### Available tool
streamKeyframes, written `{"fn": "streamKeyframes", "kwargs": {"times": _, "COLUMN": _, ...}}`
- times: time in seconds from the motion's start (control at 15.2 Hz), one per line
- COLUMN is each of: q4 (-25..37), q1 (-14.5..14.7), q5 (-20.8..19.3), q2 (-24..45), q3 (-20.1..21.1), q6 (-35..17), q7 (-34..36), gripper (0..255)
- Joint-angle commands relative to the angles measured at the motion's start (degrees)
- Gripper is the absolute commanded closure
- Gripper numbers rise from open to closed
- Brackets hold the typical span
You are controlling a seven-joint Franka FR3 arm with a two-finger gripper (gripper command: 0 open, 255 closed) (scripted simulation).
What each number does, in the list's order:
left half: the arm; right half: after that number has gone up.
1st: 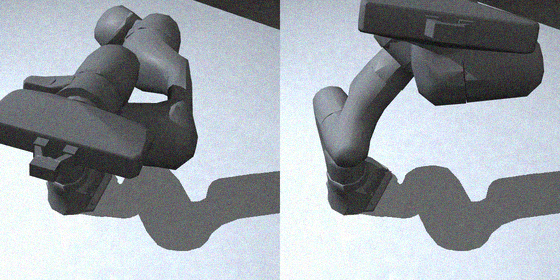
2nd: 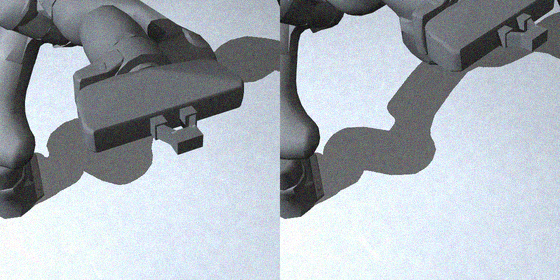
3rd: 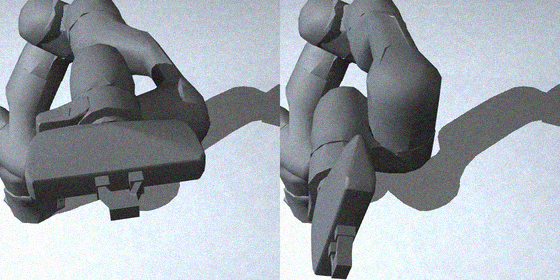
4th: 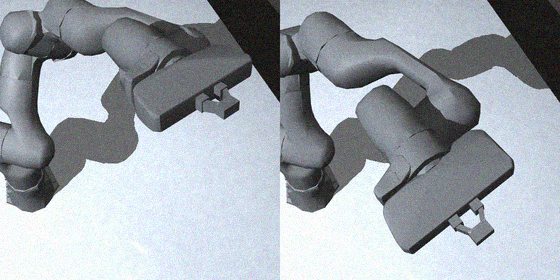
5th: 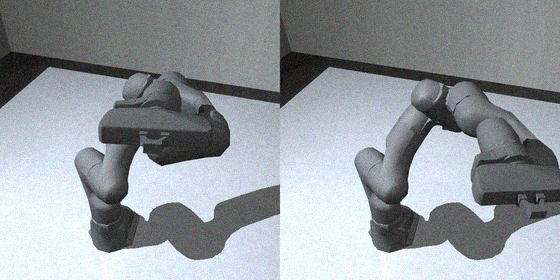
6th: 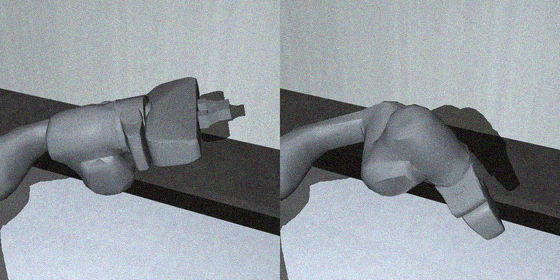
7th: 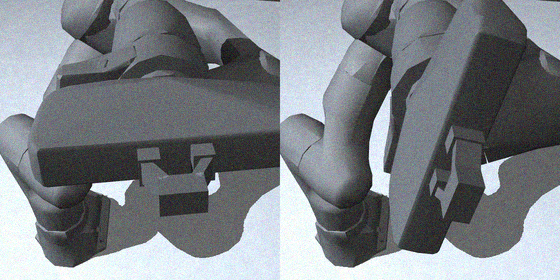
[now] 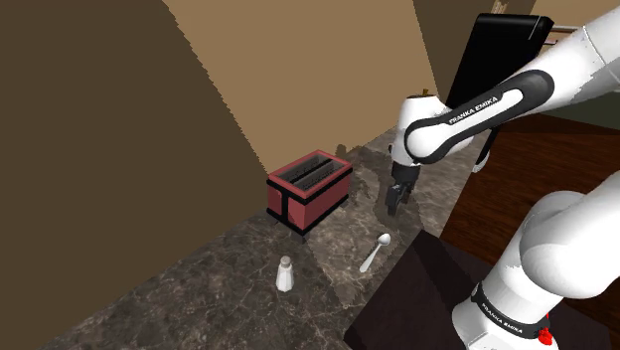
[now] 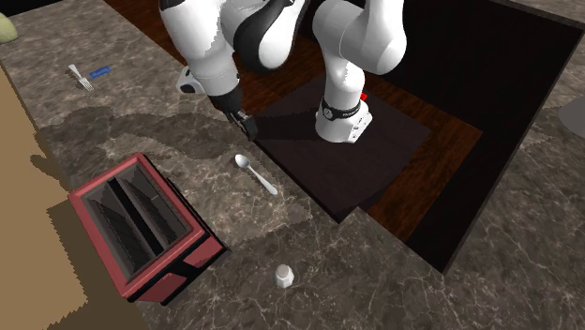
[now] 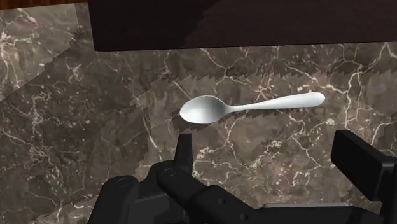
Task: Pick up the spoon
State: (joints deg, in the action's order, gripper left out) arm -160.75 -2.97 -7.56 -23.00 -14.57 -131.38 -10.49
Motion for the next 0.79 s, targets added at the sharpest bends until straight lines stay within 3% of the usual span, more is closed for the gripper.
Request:
{"fn": "streamKeyframes", "kwargs": {"times": 0.0, "q4": -0.07, "q1": 0.10, "q5": 0.13, "q2": 5.36, "q3": -1.28, "q6": -5.02, "q7": -1.50, "gripper": 0}}
{"fn": "streamKeyframes", "kwargs": {"times": 0.26, "q4": -0.07, "q1": 0.63, "q5": 1.95, "q2": 15.85, "q3": -3.42, "q6": -14.41, "q7": -5.14, "gripper": 0}}
{"fn": "streamKeyframes", "kwargs": {"times": 0.53, "q4": 1.44, "q1": 0.98, "q5": 7.79, "q2": 27.52, "q3": -4.05, "q6": -23.18, "q7": -11.31, "gripper": 0}}
{"fn": "streamKeyframes", "kwargs": {"times": 0.73, "q4": 1.83, "q1": 0.61, "q5": 10.05, "q2": 30.41, "q3": -3.18, "q6": -25.49, "q7": -12.96, "gripper": 0}}
